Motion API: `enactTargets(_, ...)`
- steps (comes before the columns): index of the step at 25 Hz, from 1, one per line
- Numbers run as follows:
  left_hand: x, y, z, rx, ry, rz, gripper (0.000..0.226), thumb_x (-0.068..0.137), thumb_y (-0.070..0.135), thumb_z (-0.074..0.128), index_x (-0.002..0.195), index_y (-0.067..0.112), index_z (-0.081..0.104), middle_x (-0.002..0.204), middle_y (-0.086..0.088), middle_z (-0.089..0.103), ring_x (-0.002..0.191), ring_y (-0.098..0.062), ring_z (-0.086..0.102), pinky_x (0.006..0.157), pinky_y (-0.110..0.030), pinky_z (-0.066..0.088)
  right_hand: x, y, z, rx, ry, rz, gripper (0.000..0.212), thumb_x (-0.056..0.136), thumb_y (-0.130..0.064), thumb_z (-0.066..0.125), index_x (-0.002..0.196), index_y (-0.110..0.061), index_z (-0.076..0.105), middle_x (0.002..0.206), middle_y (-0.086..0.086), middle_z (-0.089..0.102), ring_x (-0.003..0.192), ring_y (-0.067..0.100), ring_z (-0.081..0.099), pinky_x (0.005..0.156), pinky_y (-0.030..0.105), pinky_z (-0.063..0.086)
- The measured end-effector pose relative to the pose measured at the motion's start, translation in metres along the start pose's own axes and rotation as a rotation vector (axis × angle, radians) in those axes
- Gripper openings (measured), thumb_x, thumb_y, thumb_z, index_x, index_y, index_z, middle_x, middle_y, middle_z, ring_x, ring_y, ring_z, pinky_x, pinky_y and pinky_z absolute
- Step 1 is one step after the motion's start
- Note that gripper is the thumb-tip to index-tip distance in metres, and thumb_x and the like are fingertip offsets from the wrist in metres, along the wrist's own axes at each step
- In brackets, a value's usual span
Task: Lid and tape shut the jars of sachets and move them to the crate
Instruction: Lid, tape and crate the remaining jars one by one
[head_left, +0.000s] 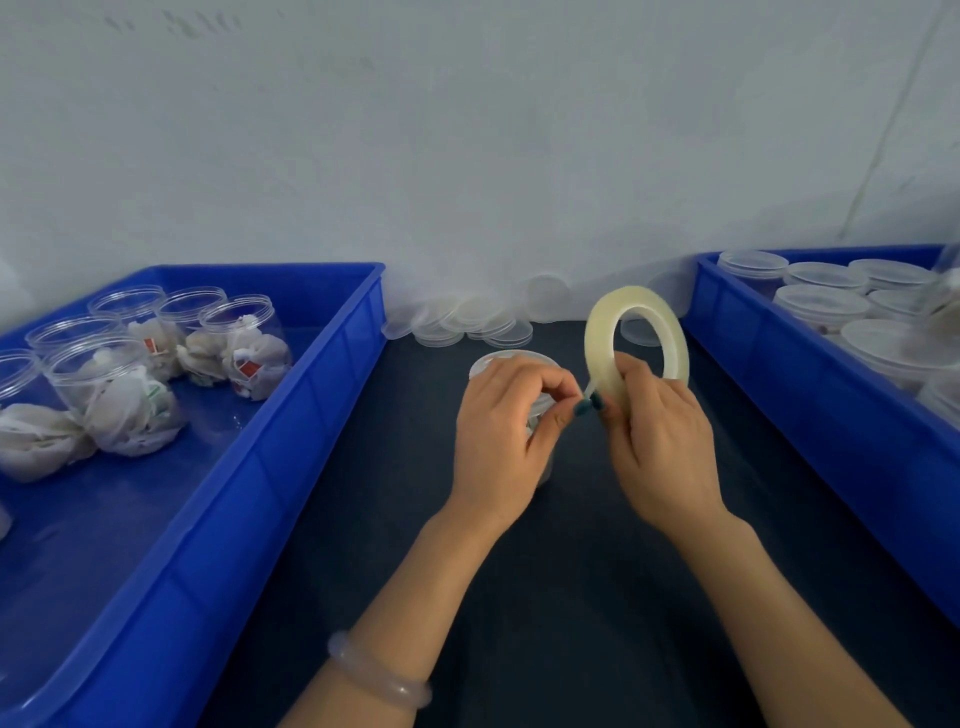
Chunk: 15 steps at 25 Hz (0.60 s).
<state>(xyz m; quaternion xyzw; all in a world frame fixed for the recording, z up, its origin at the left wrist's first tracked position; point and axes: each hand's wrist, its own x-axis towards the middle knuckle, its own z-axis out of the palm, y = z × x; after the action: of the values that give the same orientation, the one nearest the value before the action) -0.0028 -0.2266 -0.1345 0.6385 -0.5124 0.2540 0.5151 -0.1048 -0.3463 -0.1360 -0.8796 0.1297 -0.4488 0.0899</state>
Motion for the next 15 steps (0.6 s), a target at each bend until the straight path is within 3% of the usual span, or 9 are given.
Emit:
enactTargets(3,-0.002,0.001,-0.001,-0.024,0.04,-0.03,0.032,0.093,0.044,0.059,0.1,0.013,0.064,0.1,0.007,0.063,0.095,-0.008,0.057,0.084,-0.036,0.049,-0.001,0.001,0.0,0.061,-0.067,0.032,0.027,0.102,-0.025,0.045,0.118,-0.006,0.057,0.076,-0.003,0.057,0.063,0.017,0.05,0.064,0.031,0.034)
enactTargets(6,-0.002,0.001,-0.004,0.029,0.079,-0.058,0.057,0.082,0.06,0.067,0.113,0.013,0.061,0.108,0.008,0.062,0.095,-0.009,0.057,0.084,-0.031,0.049,-0.004,0.0,0.0,-0.014,-0.069,-0.044,0.029,0.092,-0.012,0.06,0.119,-0.001,0.058,0.08,0.007,0.066,0.064,0.026,0.059,0.065,0.032,0.038)
enactTargets(8,-0.002,0.001,-0.004,0.084,0.089,-0.031,0.049,0.082,0.055,0.071,0.11,0.014,0.065,0.106,0.008,0.067,0.094,-0.01,0.059,0.083,-0.034,0.05,-0.003,0.0,-0.001,-0.051,-0.05,-0.104,0.029,0.091,-0.012,0.062,0.117,0.0,0.059,0.081,0.008,0.067,0.065,0.026,0.061,0.067,0.031,0.04)
enactTargets(11,-0.002,-0.001,-0.005,0.147,0.115,0.051,0.021,0.085,0.036,0.075,0.093,0.017,0.074,0.096,0.009,0.072,0.093,-0.013,0.064,0.079,-0.036,0.051,-0.002,-0.001,-0.001,-0.064,-0.047,-0.156,0.034,0.097,-0.026,0.047,0.116,-0.001,0.061,0.081,0.005,0.067,0.067,0.023,0.061,0.068,0.033,0.045)
enactTargets(15,0.0,-0.003,-0.013,0.355,0.134,0.166,0.011,0.088,0.029,0.074,0.092,0.02,0.078,0.089,0.009,0.074,0.088,-0.015,0.066,0.076,-0.031,0.05,-0.001,0.002,0.0,-0.157,-0.01,-0.171,0.034,0.098,-0.027,0.044,0.116,-0.003,0.062,0.08,0.003,0.067,0.069,0.024,0.062,0.077,0.037,0.04)
